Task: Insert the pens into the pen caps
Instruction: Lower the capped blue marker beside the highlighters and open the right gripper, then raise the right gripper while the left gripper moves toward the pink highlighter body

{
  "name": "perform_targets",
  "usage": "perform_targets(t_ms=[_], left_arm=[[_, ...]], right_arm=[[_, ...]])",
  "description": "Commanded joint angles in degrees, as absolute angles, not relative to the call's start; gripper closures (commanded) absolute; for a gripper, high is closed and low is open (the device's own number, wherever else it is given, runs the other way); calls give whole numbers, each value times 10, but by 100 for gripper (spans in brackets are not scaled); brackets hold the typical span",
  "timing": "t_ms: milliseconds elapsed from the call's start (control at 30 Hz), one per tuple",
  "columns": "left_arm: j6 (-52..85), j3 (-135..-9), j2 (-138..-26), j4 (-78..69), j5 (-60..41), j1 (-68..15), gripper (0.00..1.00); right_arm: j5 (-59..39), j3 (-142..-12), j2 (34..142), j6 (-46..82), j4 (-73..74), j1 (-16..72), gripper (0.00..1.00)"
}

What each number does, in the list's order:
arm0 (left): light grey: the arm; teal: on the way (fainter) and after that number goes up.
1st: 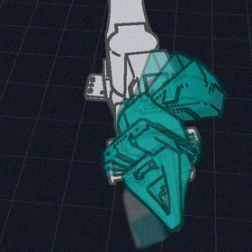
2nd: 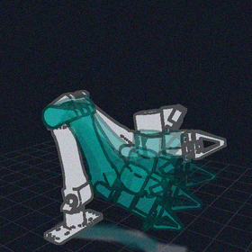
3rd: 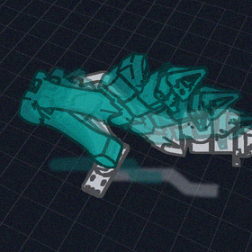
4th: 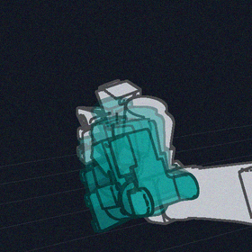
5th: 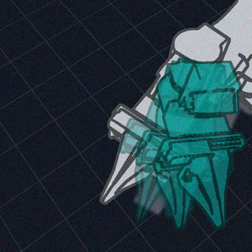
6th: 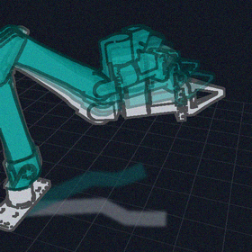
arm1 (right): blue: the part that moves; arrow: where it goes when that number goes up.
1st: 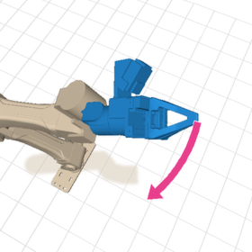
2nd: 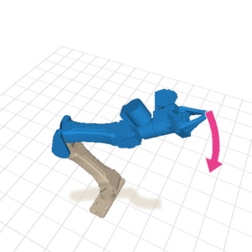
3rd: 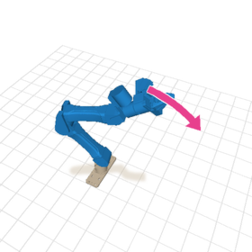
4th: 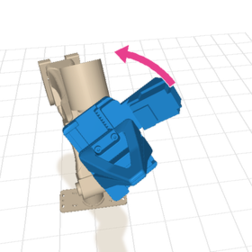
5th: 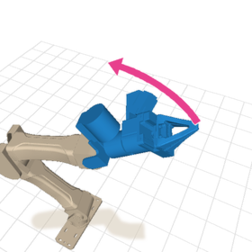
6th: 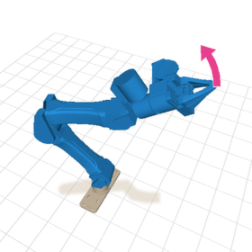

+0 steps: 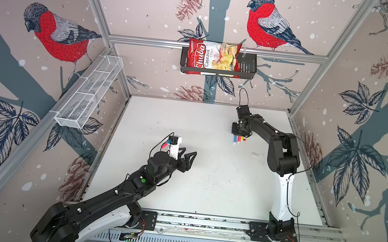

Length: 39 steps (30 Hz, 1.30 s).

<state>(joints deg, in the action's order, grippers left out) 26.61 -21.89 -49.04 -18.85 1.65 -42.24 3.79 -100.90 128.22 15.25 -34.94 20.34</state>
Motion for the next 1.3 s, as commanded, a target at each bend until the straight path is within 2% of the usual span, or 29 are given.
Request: perform_targets(t_ms=[0,133,333,433,800,1267], left_arm=[[263,-222,-488,-203,13,-423,31],[261,-224,-486,-203,16,-423,31],[259,-225,-480,-201,20,-423,31],[258,-227,-478,-199,21,-422,31],[259,-224,-469,-188,29,-422,31],[255,-226,-470,-190,30,-423,31]], right_arm=[[62,-1007,1266,153,-358,206,67],[60,-1005,1254,153,-354,212,68],[28,-998,1250,146,-338,232,78],[6,-996,1258,146,-334,238,79],[30,-1003,1289,149,-348,233,79],[73,-1002,1273,158,-363,227,80]])
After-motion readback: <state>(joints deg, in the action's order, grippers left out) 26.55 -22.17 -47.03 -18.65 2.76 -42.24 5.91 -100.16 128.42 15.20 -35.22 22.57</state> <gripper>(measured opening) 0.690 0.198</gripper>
